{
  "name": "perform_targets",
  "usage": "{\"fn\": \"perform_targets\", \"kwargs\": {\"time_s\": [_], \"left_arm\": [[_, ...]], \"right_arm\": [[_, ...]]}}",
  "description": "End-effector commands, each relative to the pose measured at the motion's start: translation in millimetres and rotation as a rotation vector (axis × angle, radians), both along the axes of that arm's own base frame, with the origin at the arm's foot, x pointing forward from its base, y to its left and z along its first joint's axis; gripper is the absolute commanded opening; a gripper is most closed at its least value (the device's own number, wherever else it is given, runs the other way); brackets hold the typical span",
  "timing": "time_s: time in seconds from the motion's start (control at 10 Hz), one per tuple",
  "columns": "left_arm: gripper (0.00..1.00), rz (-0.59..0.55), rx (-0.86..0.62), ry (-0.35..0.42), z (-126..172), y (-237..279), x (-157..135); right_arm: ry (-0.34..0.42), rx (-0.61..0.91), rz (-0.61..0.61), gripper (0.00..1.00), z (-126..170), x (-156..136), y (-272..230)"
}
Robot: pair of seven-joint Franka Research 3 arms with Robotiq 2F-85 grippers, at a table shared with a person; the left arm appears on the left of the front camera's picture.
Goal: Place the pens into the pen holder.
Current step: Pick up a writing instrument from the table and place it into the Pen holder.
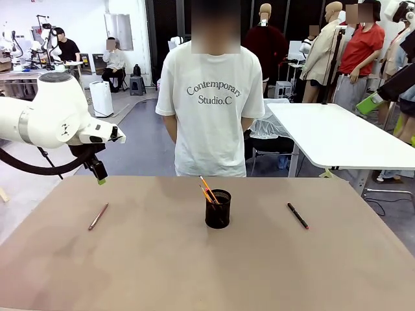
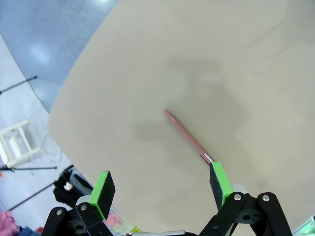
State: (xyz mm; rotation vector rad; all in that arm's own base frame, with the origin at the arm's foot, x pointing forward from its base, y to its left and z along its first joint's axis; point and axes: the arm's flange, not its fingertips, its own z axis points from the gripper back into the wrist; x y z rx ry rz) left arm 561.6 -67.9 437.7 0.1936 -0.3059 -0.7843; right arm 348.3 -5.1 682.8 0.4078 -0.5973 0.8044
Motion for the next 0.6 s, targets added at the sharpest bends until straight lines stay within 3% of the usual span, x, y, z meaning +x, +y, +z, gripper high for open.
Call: {"fn": "perform_targets", "kwargs": {"time_s": [0.0,0.4,0.5], "left_arm": [[1.0,0.265,0.066,-0.041,-28.1,2.1,25.7],[1.0,0.428,0.015,-0.071,-70.7,14.8,46.8],[1.0,0.466,0.005,-0.048,-81.9,17.4,51.0]], "right_arm": [[0.0,0.017,0.003,1.0,1.9,0.2,1.5],[0.0,0.017,0.003,1.0,1.9,0.2,1.5],[0.0,0.017,0.003,1.0,1.9,0.2,1.5]]}}
